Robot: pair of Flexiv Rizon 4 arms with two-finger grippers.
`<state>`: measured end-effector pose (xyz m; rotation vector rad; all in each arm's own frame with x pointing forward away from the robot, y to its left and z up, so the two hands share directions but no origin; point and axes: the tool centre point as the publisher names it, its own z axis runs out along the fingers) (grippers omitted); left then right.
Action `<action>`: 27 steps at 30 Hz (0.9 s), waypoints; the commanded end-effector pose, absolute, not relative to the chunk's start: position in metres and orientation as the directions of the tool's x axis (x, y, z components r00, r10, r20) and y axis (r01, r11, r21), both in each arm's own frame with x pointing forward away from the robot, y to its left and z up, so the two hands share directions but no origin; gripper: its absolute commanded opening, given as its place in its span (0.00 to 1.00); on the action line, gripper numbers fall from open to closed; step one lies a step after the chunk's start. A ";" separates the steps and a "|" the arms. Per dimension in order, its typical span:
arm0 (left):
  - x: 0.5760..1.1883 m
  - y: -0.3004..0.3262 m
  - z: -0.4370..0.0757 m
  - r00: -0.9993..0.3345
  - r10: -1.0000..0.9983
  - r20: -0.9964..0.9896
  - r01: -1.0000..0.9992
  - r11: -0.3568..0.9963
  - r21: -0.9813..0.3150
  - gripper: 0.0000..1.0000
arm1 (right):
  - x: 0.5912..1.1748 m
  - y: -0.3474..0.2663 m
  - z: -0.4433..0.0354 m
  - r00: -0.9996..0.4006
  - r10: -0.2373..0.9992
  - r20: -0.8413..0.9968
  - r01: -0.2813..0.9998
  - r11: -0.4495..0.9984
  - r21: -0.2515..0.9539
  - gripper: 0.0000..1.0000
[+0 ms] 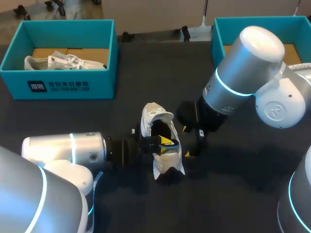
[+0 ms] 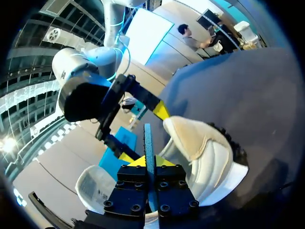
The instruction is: Take the shoe out of the shoebox, open the shoe tongue, remove and reinsert the insole, then place the shoe into the shoebox
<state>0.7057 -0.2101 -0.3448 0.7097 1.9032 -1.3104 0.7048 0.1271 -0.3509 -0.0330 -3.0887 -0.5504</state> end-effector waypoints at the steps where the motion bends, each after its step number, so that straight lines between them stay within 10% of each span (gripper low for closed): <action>1: 0.710 -0.218 -0.347 -0.610 0.043 -0.791 0.752 0.348 -0.561 0.00 | 0.704 0.127 -0.352 -1.000 0.020 0.007 0.021 0.938 0.347 1.00; 5: 0.703 -0.215 -0.340 -0.629 0.037 -0.776 0.743 0.322 -0.587 0.04 | 0.704 0.127 -0.352 -1.000 0.020 0.007 0.021 0.938 0.347 1.00; 10: 0.691 -0.209 -0.327 -0.644 0.039 -0.764 0.735 0.309 -0.603 0.43 | 0.704 0.127 -0.352 -1.000 0.020 0.007 0.021 0.938 0.347 1.00; 19: 0.679 -0.207 -0.315 -0.638 0.045 -0.769 0.744 0.292 -0.601 0.00 | 0.704 0.127 -0.352 -1.000 0.020 0.007 0.021 0.938 0.347 1.00; 27: 0.688 -0.217 -0.330 -0.632 0.075 -0.772 0.749 0.316 -0.582 0.00 | 0.704 0.127 -0.352 -1.000 0.020 0.007 0.021 0.938 0.347 1.00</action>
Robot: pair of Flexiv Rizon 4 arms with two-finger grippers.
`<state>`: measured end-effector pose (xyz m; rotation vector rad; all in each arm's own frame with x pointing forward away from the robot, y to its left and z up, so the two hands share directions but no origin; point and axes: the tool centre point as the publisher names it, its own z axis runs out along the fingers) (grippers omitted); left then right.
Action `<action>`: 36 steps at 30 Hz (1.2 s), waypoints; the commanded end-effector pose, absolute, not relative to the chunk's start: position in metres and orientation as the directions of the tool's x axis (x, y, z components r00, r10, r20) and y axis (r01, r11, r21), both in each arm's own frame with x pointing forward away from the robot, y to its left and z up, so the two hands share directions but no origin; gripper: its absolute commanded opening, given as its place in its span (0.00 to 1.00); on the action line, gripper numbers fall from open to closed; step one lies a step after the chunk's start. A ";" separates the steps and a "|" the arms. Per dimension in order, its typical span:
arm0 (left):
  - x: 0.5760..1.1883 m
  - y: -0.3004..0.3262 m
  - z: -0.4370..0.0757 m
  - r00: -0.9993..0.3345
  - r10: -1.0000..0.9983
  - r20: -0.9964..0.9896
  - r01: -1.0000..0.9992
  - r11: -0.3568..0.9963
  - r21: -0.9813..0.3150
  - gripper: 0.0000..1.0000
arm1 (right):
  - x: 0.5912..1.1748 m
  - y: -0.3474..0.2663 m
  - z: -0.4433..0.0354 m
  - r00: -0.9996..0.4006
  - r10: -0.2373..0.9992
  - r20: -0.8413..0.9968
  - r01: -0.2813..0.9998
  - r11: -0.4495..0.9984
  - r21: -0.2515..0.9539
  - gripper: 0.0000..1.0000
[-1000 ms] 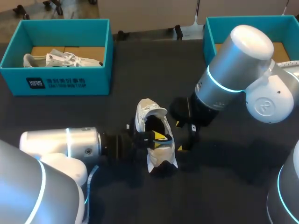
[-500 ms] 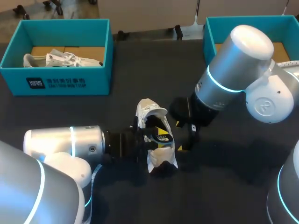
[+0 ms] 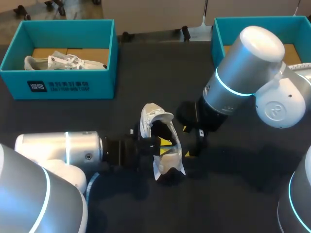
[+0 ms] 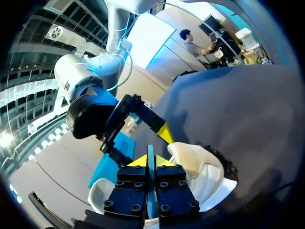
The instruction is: Take the shoe out of the shoebox, open the shoe tongue, remove and reinsert the insole, then place the shoe into the shoebox
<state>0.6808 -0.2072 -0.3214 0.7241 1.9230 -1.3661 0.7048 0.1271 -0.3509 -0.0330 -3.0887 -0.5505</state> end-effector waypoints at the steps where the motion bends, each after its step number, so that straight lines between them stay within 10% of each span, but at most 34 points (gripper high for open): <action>1: 0.692 -0.218 -0.333 -0.631 0.074 -0.772 0.748 0.323 -0.580 0.00 | 0.704 0.127 -0.352 -1.000 0.020 0.007 0.021 0.938 0.347 1.00; 13: 0.703 -0.210 -0.345 -0.660 0.075 -0.747 0.715 0.368 -0.594 0.00 | 0.704 0.127 -0.352 -1.000 0.020 0.007 0.021 0.938 0.347 1.00; 17: 0.694 -0.205 -0.335 -0.660 0.082 -0.746 0.719 0.354 -0.598 0.43 | 0.704 0.127 -0.352 -1.000 0.020 0.007 0.021 0.938 0.347 1.00; 36: 0.686 -0.195 -0.323 -0.686 0.225 -0.691 0.715 0.382 -0.586 0.47 | 0.704 0.127 -0.352 -1.000 0.020 0.007 0.021 0.938 0.347 1.00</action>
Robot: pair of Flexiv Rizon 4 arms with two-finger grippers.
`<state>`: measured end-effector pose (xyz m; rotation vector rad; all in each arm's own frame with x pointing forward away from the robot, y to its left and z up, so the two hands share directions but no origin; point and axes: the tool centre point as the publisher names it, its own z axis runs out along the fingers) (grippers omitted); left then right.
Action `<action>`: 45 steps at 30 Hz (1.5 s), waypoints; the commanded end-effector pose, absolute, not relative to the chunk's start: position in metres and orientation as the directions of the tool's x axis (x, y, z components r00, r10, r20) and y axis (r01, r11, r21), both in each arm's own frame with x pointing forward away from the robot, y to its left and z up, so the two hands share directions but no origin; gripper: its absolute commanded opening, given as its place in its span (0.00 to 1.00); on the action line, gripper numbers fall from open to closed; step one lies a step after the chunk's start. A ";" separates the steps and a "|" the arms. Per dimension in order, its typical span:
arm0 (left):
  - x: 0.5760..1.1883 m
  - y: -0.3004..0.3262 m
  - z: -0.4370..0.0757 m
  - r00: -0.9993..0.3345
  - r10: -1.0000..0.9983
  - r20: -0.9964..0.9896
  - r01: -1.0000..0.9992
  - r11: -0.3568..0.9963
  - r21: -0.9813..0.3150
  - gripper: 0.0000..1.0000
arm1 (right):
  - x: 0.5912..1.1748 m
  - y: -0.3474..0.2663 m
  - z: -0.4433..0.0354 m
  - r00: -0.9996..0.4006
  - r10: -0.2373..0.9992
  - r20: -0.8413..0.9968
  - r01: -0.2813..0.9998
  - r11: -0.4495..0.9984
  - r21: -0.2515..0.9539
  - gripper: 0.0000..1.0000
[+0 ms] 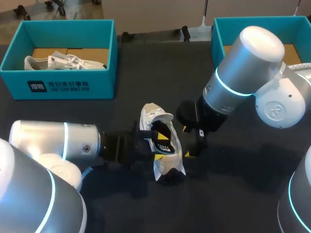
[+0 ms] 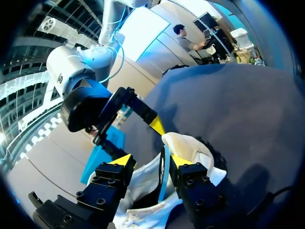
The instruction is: Take the shoe out of the shoebox, open the shoe tongue, remove and reinsert the insole, then place the shoe into the shoebox
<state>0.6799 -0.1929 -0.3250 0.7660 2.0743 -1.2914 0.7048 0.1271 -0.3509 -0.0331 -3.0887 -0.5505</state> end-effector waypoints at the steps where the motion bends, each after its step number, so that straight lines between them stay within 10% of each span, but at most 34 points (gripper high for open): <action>1: 0.686 -0.195 -0.323 -0.689 0.238 -0.685 0.714 0.385 -0.585 0.47 | 0.705 0.126 -0.350 -1.000 0.017 0.006 0.018 0.938 0.345 1.00; 45: 0.676 -0.094 -0.265 -0.427 0.857 -0.287 0.868 0.300 -0.396 0.49 | 0.718 0.012 -0.292 -1.000 -0.028 -0.013 -0.030 0.963 0.269 1.00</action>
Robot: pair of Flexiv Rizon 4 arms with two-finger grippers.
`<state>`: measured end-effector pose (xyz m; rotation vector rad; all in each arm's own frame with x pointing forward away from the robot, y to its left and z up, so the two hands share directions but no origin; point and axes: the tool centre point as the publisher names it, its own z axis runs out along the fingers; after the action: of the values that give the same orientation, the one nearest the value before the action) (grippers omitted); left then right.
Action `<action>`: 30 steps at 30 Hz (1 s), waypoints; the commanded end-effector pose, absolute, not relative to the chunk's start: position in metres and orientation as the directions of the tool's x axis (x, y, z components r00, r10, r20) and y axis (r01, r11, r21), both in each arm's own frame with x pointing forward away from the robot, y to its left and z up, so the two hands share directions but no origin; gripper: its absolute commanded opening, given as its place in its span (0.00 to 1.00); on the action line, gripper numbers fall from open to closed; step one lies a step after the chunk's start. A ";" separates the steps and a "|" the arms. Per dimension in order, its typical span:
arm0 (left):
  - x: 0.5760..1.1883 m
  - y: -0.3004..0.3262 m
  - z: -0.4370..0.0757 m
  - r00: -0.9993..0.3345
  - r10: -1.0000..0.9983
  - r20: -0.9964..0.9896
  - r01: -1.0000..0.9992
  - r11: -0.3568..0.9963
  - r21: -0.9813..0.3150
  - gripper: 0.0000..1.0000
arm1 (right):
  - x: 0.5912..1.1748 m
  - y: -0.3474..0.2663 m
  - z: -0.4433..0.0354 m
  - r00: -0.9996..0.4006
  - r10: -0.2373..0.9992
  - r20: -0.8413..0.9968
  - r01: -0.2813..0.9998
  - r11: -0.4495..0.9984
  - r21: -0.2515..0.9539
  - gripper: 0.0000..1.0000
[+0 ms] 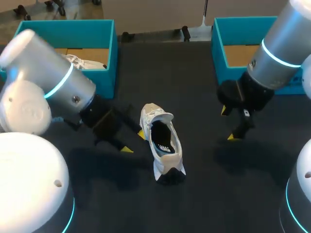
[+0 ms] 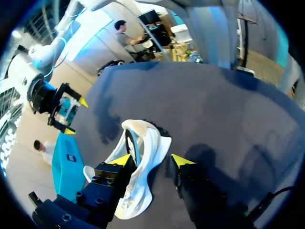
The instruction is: Take the shoe out of the shoebox, open the shoe tongue, remove and reinsert the insole, then place the shoe into the shoebox
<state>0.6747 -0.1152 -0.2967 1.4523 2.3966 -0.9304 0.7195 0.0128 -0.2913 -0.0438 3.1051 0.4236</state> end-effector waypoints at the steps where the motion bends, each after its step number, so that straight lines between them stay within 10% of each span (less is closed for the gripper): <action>1: 0.675 -0.092 -0.263 -0.406 0.873 -0.271 0.877 0.289 -0.384 0.47 | 0.718 0.012 -0.292 -1.000 -0.028 -0.013 -0.030 0.963 0.269 1.00; 7: 0.677 -0.088 -0.245 -0.323 0.925 -0.200 0.907 0.242 -0.344 0.43 | 0.718 0.012 -0.292 -1.000 -0.028 -0.013 -0.030 0.963 0.269 1.00; 11: 0.682 -0.091 -0.234 -0.267 0.951 -0.154 0.928 0.211 -0.306 0.00 | 0.718 0.012 -0.292 -1.000 -0.028 -0.013 -0.030 0.963 0.269 1.00; 30: 0.681 -0.104 -0.237 -0.132 0.984 -0.117 0.957 0.096 -0.275 0.00 | 0.720 -0.046 -0.274 -1.000 0.011 0.009 0.012 0.979 0.205 1.00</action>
<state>0.6797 -0.0907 -0.2271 2.0795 2.3830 -0.5084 0.7251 -0.0256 -0.2888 0.0150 3.1325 0.3216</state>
